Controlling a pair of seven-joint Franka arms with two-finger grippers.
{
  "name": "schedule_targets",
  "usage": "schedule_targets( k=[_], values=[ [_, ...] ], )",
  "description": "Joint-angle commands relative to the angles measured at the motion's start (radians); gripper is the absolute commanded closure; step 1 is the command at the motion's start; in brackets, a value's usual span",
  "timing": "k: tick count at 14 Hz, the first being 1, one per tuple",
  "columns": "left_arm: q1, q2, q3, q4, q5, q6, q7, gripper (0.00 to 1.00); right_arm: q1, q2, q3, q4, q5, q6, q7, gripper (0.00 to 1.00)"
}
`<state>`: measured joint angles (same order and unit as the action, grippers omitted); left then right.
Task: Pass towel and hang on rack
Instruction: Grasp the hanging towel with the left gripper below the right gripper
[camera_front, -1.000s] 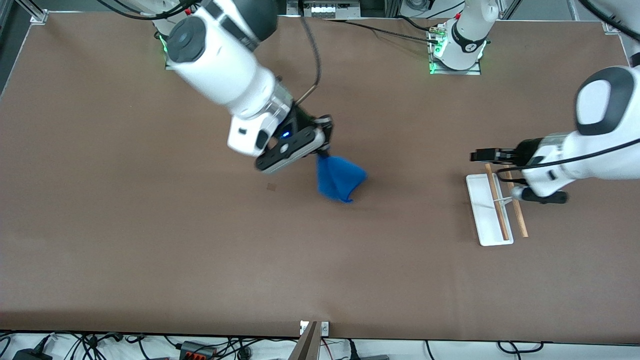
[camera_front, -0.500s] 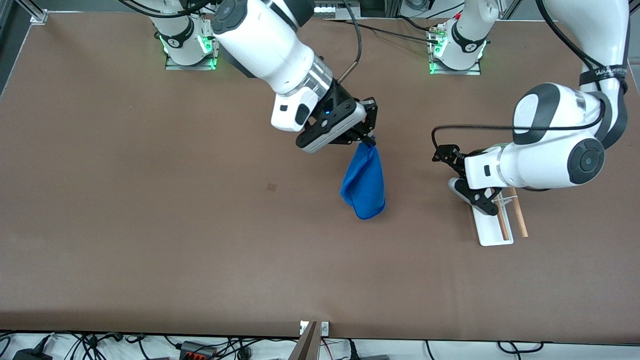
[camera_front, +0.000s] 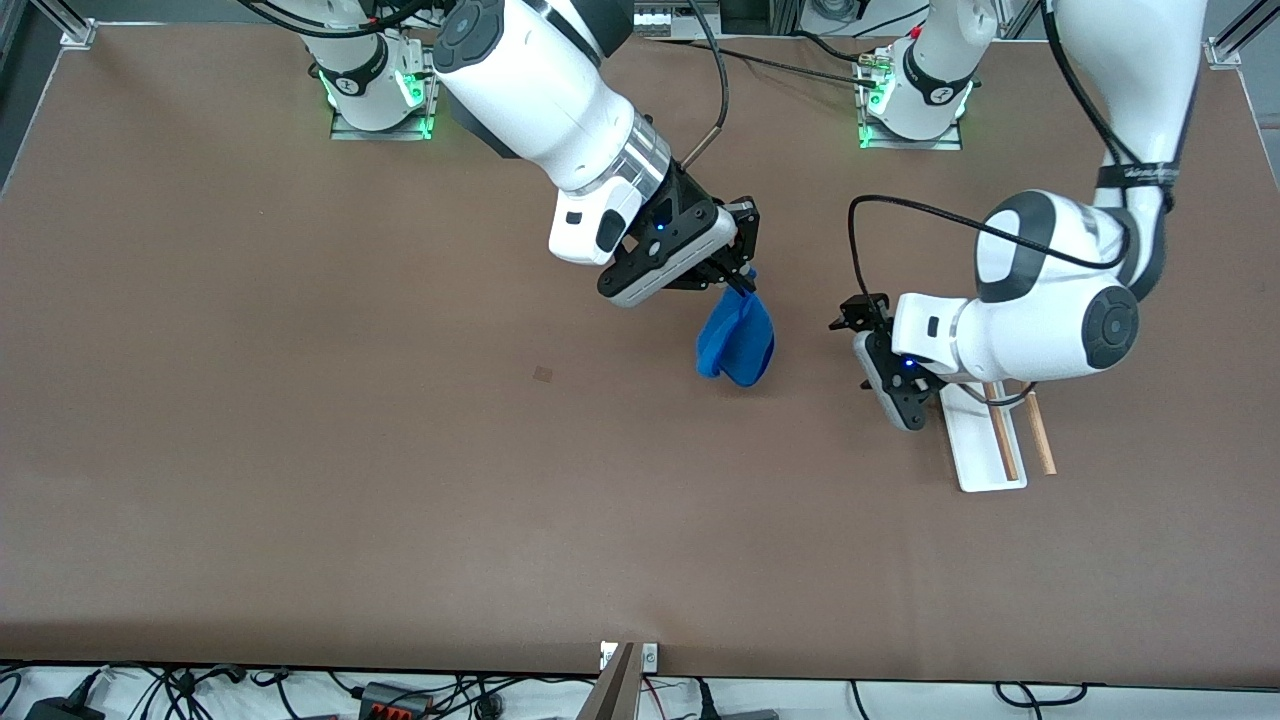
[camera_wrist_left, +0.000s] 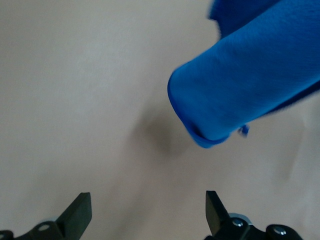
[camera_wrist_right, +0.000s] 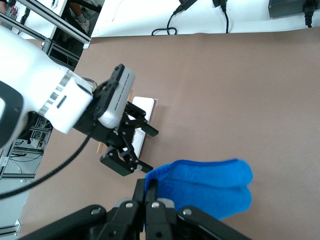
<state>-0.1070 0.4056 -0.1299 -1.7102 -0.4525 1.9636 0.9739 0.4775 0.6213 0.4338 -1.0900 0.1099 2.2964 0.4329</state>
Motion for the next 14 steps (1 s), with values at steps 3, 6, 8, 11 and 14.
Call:
schedule_targets(
  k=[3,6,8,11,14],
  values=[
    [0.000,-0.036,-0.016,-0.129,-0.171,0.113,0.215,0.00,0.016,0.009,-0.003,0.025,-0.007,0.002,0.021,1.00],
    [-0.003,-0.041,-0.065,-0.172,-0.215,0.202,0.266,0.00,0.016,0.009,-0.003,0.025,-0.019,0.002,0.021,1.00],
    [-0.003,-0.027,-0.108,-0.173,-0.227,0.265,0.267,0.00,0.018,0.009,-0.003,0.024,-0.036,0.002,0.021,1.00],
    [-0.007,-0.001,-0.129,-0.172,-0.229,0.322,0.291,0.00,0.023,0.011,-0.003,0.024,-0.036,0.002,0.021,1.00],
    [-0.025,0.027,-0.131,-0.163,-0.284,0.351,0.351,0.00,0.023,0.009,-0.003,0.024,-0.038,0.002,0.021,1.00]
  ],
)
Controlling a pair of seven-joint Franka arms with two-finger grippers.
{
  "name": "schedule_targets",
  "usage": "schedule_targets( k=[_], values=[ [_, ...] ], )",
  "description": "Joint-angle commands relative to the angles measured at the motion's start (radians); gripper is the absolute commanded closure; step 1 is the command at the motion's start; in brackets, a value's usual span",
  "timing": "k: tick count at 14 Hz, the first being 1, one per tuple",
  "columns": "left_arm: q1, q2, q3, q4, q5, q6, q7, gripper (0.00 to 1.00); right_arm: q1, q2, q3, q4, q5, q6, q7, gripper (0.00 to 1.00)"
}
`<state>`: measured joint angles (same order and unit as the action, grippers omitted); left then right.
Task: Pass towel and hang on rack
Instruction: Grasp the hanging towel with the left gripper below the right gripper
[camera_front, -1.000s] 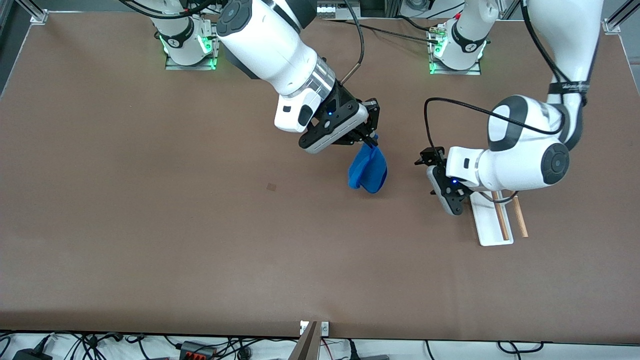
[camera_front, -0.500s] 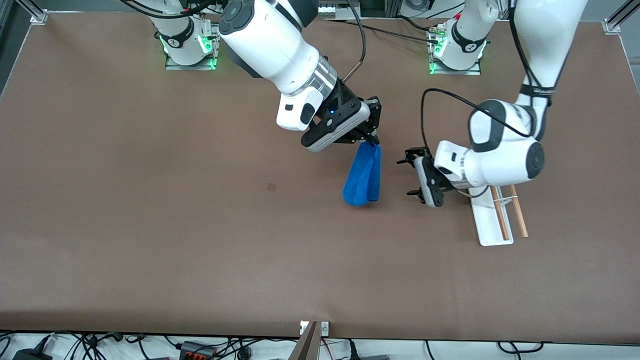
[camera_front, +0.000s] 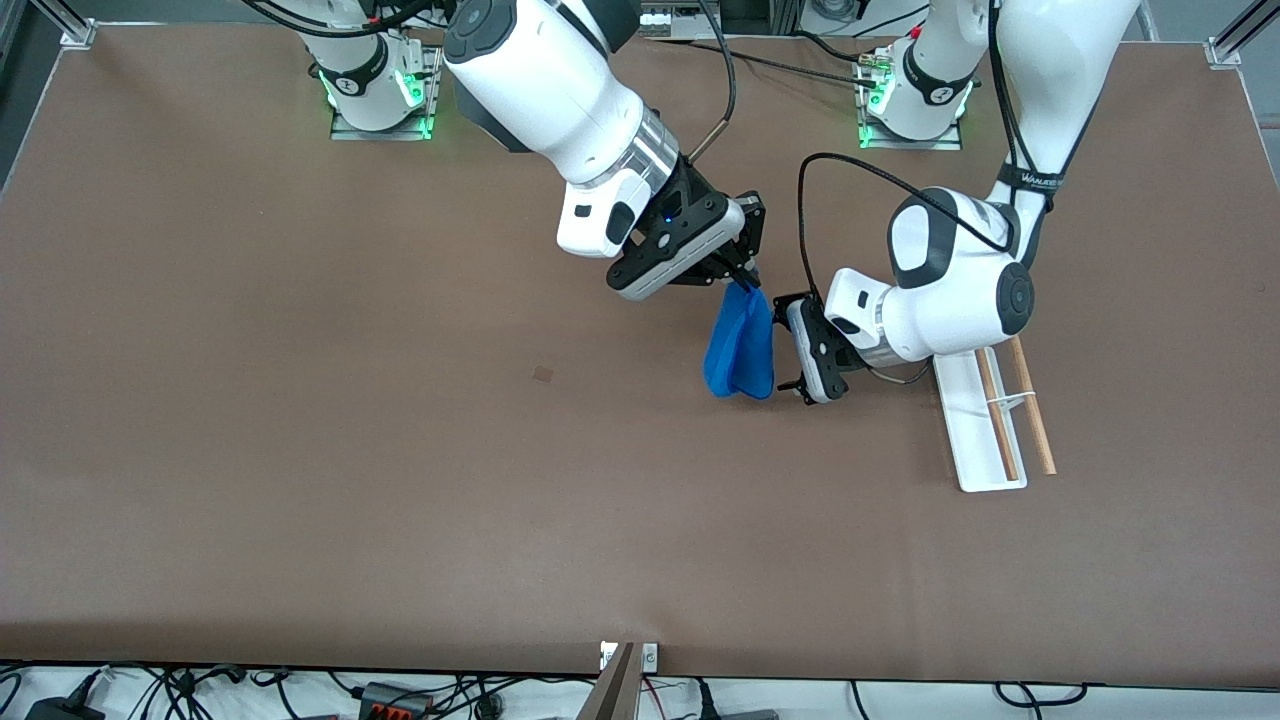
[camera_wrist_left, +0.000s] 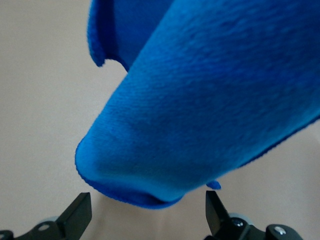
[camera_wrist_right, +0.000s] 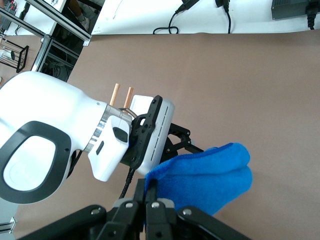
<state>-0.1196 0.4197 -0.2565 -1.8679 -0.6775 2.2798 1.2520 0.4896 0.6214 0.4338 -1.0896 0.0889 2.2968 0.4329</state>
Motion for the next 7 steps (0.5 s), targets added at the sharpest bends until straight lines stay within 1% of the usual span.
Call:
schedule_targets(
  k=[1,5,7],
  values=[
    [-0.017,0.019,-0.004,-0.005,-0.075,0.043,0.084,0.00,0.010,0.009,-0.003,0.023,-0.017,0.001,0.021,1.00],
    [-0.031,0.019,-0.004,-0.002,-0.091,0.052,0.089,0.00,0.010,0.009,-0.003,0.023,-0.017,0.001,0.021,1.00],
    [-0.038,0.021,-0.004,-0.001,-0.108,0.072,0.090,0.04,0.010,0.009,-0.003,0.023,-0.017,0.001,0.021,1.00]
  ],
)
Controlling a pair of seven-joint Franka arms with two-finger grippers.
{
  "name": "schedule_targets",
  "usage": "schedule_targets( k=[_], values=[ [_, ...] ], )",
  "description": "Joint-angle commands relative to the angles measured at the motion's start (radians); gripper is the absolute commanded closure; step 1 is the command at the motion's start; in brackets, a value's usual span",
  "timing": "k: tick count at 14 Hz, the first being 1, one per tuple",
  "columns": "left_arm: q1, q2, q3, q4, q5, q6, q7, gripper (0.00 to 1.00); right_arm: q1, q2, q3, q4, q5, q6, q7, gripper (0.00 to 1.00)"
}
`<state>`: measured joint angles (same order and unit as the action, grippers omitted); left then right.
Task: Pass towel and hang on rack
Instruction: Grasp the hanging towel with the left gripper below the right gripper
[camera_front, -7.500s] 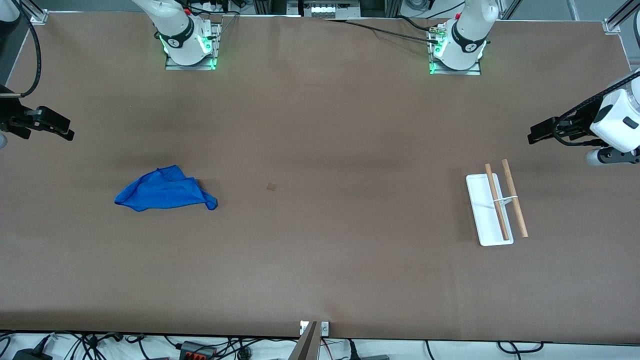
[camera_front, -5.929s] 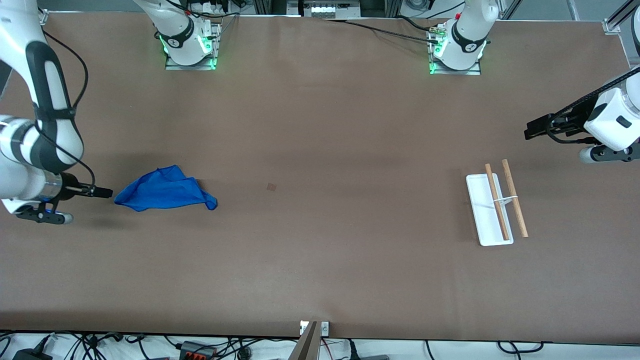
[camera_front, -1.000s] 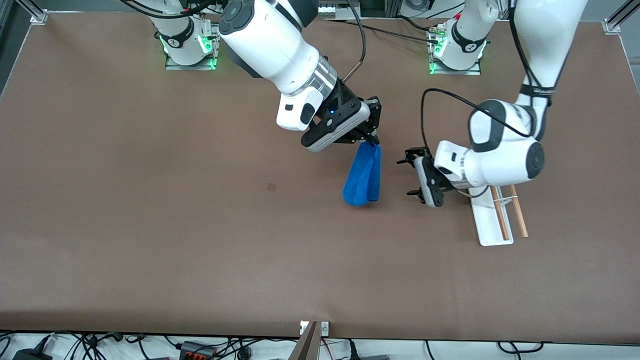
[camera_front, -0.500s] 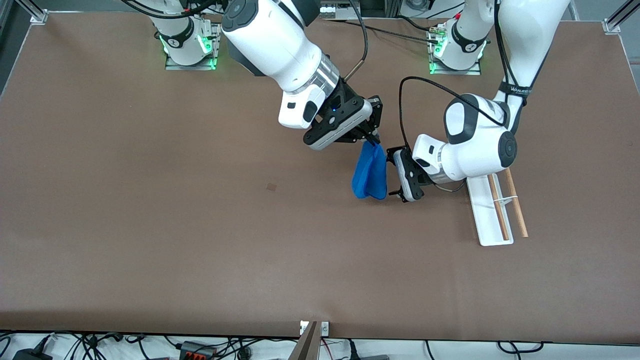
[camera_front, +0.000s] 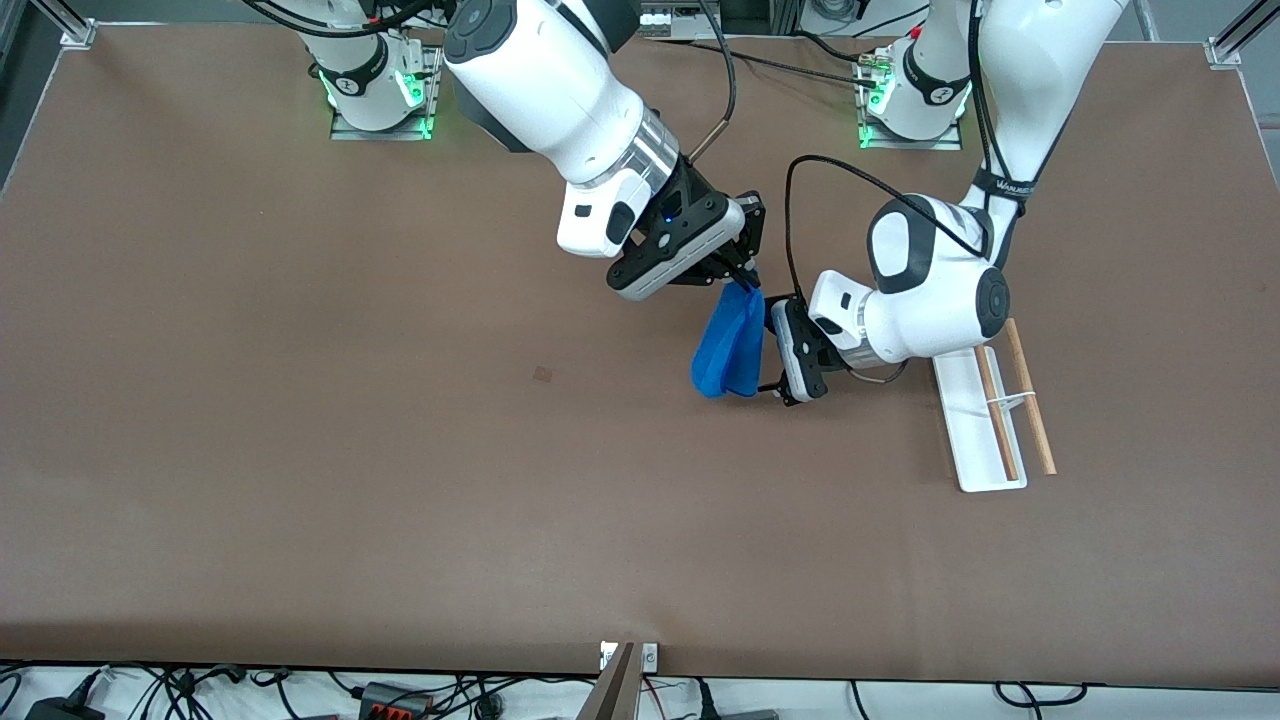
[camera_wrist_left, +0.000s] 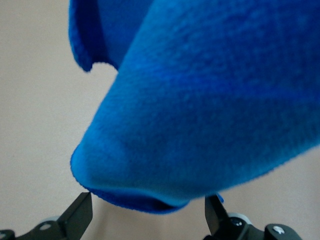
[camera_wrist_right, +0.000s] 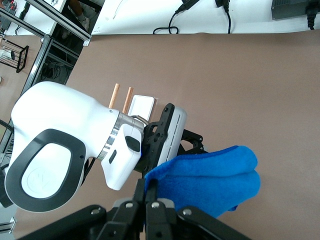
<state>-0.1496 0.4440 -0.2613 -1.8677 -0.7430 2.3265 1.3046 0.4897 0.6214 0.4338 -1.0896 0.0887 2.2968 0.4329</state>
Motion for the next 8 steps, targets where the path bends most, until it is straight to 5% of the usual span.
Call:
schedule_targets(
  k=[1,3,5,8],
  values=[
    [-0.019,-0.004,0.000,0.001,-0.044,0.031,0.038,0.09,0.010,0.009,-0.003,0.024,-0.017,0.001,0.021,1.00],
    [-0.021,0.013,0.000,0.022,-0.045,0.031,0.038,0.21,0.010,0.009,-0.003,0.024,-0.017,0.001,0.021,1.00],
    [-0.022,0.018,0.000,0.030,-0.050,0.033,0.038,0.52,0.010,0.009,-0.003,0.024,-0.017,0.001,0.021,1.00],
    [-0.030,0.024,0.000,0.048,-0.052,0.031,0.038,0.75,0.010,0.009,-0.003,0.024,-0.018,0.001,0.021,1.00]
  ],
)
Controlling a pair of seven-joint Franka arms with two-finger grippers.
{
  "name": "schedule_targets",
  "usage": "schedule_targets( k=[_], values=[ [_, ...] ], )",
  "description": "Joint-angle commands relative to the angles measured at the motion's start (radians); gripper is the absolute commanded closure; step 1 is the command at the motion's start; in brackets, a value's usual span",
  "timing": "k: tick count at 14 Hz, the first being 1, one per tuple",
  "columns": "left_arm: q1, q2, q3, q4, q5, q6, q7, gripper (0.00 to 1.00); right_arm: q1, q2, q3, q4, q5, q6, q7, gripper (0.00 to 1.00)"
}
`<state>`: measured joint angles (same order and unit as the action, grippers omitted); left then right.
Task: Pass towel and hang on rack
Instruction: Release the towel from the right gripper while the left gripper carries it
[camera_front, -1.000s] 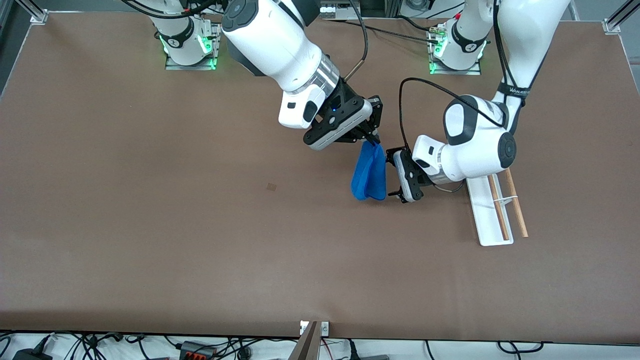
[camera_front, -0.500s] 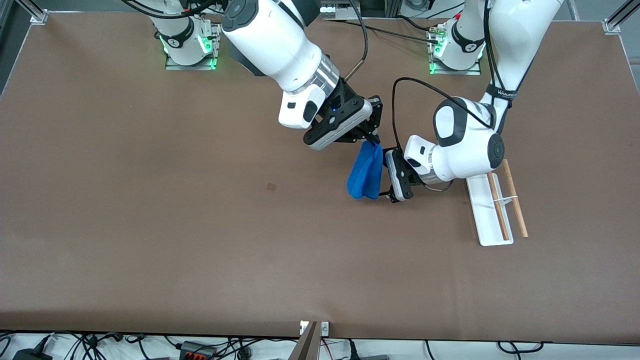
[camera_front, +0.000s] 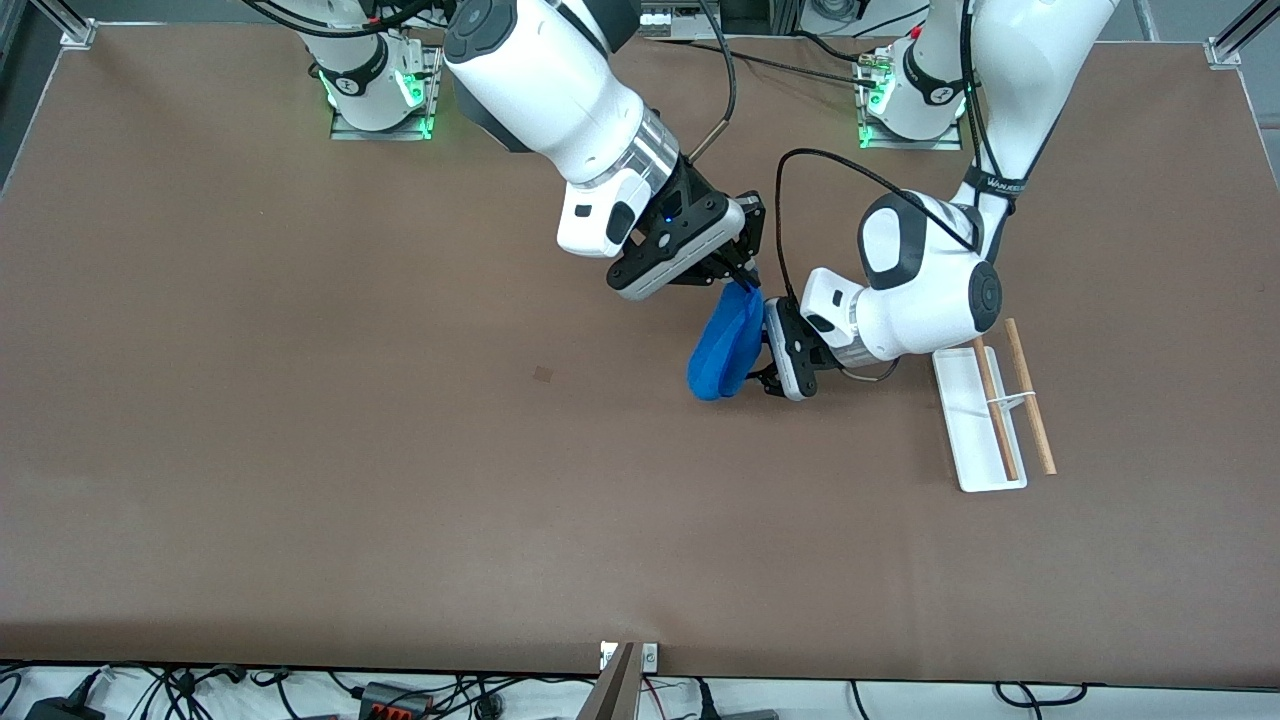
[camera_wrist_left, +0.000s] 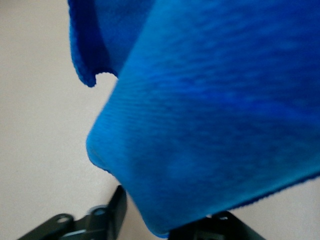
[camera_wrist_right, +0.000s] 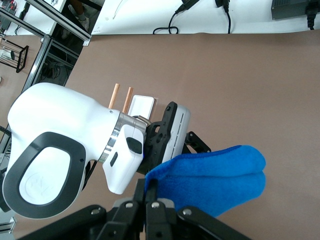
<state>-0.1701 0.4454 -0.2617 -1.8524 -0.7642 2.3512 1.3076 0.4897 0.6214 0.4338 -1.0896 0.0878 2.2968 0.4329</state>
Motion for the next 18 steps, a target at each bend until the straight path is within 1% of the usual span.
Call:
schedule_targets(
  k=[1,2,3,5,7,8,9,11,13,14,16,18],
  values=[
    [-0.014,0.029,0.002,0.039,-0.029,0.007,0.035,0.80,0.009,0.009,-0.003,0.023,-0.016,0.001,0.021,1.00],
    [-0.014,0.029,0.001,0.039,-0.030,0.007,0.035,0.90,0.010,0.009,-0.003,0.023,-0.017,0.001,0.021,1.00],
    [-0.013,0.029,0.002,0.039,-0.032,0.005,0.035,0.99,0.009,0.009,-0.003,0.023,-0.017,0.001,0.021,1.00],
    [-0.006,0.024,0.002,0.039,-0.032,0.000,0.029,0.99,0.009,0.009,-0.003,0.023,-0.016,0.001,0.021,1.00],
    [0.003,0.016,0.012,0.039,-0.026,-0.042,0.007,0.99,0.007,0.009,-0.003,0.023,-0.016,0.001,0.021,1.00],
    [0.007,0.016,0.018,0.039,-0.023,-0.061,-0.001,0.99,0.007,0.009,-0.003,0.023,-0.011,-0.002,0.024,0.40],
    [0.010,0.016,0.022,0.038,-0.021,-0.072,-0.002,0.99,-0.002,0.009,-0.004,0.014,-0.023,0.000,0.021,0.00],
    [0.024,0.006,0.044,0.038,0.012,-0.128,-0.036,0.99,-0.005,0.008,-0.004,0.008,-0.031,-0.005,0.026,0.00],
    [0.027,-0.026,0.068,0.039,0.104,-0.156,-0.109,0.99,-0.013,0.006,-0.006,0.001,-0.031,-0.010,0.026,0.00],
    [0.032,-0.037,0.078,0.041,0.136,-0.197,-0.164,0.99,-0.019,0.005,-0.006,-0.001,-0.033,-0.011,0.026,0.00],
    [0.055,-0.056,0.094,0.084,0.254,-0.289,-0.258,0.99,-0.039,-0.002,-0.007,-0.001,-0.036,-0.034,0.026,0.00],
    [0.114,-0.069,0.096,0.124,0.336,-0.428,-0.429,0.99,-0.060,-0.023,-0.047,0.000,-0.068,-0.127,0.024,0.00]
  ],
)
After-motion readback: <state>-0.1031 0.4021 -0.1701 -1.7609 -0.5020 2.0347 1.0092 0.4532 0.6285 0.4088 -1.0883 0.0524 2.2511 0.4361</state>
